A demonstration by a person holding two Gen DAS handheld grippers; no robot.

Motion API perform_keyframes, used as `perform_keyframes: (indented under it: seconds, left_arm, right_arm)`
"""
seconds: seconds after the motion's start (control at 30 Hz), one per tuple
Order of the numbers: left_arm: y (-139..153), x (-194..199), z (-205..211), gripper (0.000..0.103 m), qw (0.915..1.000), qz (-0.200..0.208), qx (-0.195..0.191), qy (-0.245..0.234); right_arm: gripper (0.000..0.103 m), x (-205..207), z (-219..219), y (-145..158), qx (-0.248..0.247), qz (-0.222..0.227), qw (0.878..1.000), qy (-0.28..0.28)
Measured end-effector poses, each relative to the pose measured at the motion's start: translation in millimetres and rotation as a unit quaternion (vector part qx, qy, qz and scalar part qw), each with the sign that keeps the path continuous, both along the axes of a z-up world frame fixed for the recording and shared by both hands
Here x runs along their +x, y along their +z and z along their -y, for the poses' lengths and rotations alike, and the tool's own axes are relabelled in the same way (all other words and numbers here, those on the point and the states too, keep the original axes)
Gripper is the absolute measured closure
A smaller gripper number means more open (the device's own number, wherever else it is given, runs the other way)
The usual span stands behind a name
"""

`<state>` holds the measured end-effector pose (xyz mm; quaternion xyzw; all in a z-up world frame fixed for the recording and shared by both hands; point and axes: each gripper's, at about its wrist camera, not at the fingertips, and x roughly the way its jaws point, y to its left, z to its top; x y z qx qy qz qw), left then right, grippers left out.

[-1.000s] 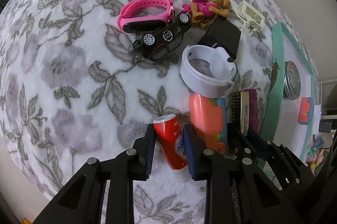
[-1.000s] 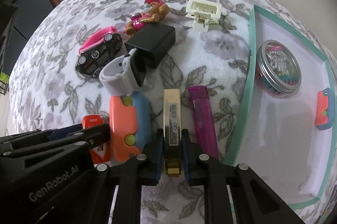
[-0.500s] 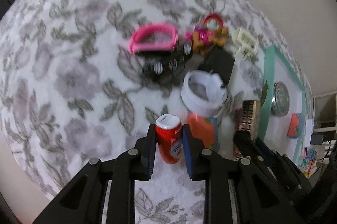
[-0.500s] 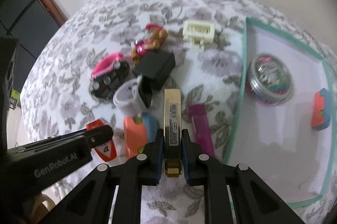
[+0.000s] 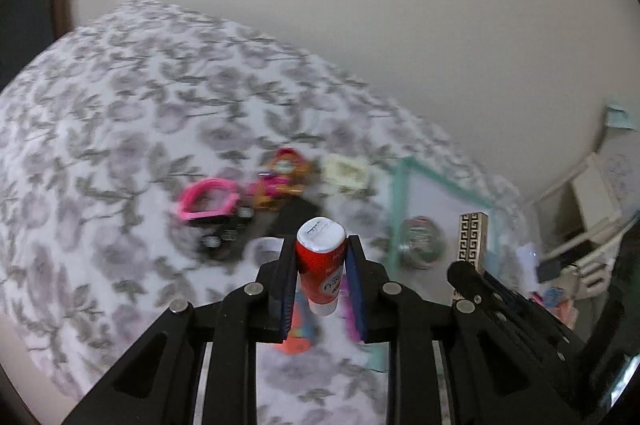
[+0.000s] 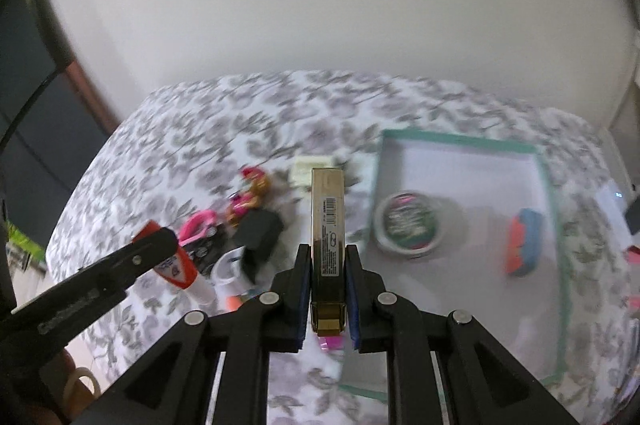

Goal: Organize rigid objects
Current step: 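Carry the red bottle and gold bar into the tray with both grippers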

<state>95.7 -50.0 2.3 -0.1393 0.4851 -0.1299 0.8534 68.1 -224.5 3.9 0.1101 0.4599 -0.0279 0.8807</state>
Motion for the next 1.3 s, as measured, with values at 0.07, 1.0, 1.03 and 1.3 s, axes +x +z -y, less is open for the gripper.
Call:
perform_keyframes:
  seconds: [0.07, 1.0, 1.03, 1.3]
  left_arm:
    - [2, -1, 11, 0.079, 0.9998, 0.005, -0.008, -0.02]
    - [-60, -33, 166, 0.079, 0.9723, -0.024, 0.082, -0.217]
    - [-64, -32, 167, 0.079, 0.9712, -0.027, 0.089, -0.219]
    - [-91, -23, 163, 0.079, 0.9698, -0.059, 0.115, -0.207]
  right_arm:
    - [0.087, -3, 16, 5, -0.01, 0.0, 1.0, -0.019]
    - [0.086, -46, 153, -59, -0.053, -0.117, 0.966, -0.226]
    - [0.086, -45, 153, -66, -0.048, -0.126, 0.966, -0.222]
    - [0.086, -47, 153, -93, -0.034, -0.158, 0.963, -0.217]
